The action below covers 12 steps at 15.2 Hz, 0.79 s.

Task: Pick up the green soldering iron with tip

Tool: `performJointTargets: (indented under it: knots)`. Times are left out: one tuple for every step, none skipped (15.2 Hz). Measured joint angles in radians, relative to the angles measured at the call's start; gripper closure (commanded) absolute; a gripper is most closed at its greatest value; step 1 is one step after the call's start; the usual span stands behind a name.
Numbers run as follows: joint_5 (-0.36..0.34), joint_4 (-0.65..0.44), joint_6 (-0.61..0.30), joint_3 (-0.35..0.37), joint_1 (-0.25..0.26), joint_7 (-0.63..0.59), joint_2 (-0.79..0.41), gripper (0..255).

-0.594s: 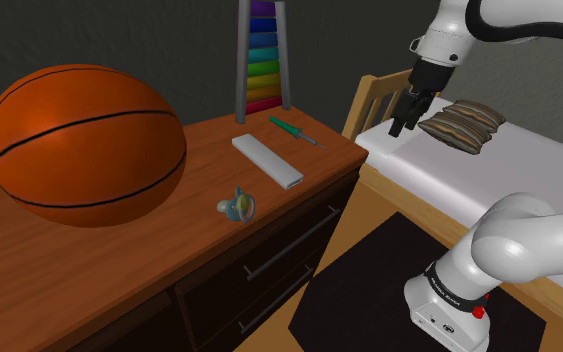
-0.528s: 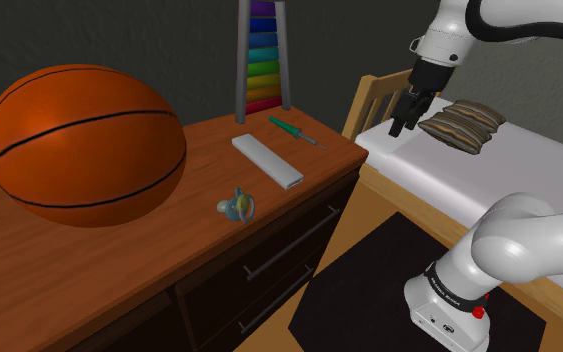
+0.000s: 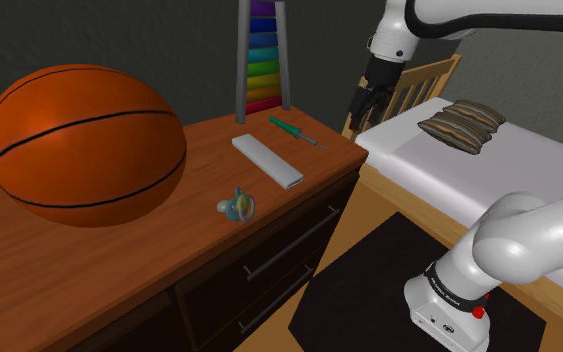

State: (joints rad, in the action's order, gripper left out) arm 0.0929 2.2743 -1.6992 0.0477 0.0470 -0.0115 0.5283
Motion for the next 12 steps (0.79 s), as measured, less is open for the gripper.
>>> performJointTargets:
  knots:
    - [0.002, -0.029, -0.008, 0.008, 0.003, -0.010, -0.039, 0]
    - [0.006, -0.051, -0.019, 0.019, 0.007, -0.023, -0.073, 0]
    - [0.005, -0.079, -0.030, 0.024, 0.007, -0.028, -0.115, 0]
    - [0.005, -0.111, -0.038, 0.032, 0.010, -0.038, -0.157, 0]
    - [0.006, -0.140, -0.043, 0.040, 0.013, -0.050, -0.192, 0]
    - [0.004, -0.182, -0.047, 0.047, 0.015, -0.059, -0.240, 0]
    - [0.004, -0.211, -0.051, 0.057, 0.019, -0.074, -0.275, 0]
    - [0.001, -0.251, -0.048, 0.064, 0.022, -0.085, -0.314, 0]
    - [-0.002, -0.286, -0.053, 0.072, 0.026, -0.098, -0.355, 0]
    - [-0.006, -0.330, -0.051, 0.077, 0.028, -0.107, -0.400, 0]
    - [-0.011, -0.369, -0.055, 0.083, 0.031, -0.118, -0.445, 0]
    - [-0.016, -0.409, -0.053, 0.090, 0.036, -0.131, -0.485, 0]
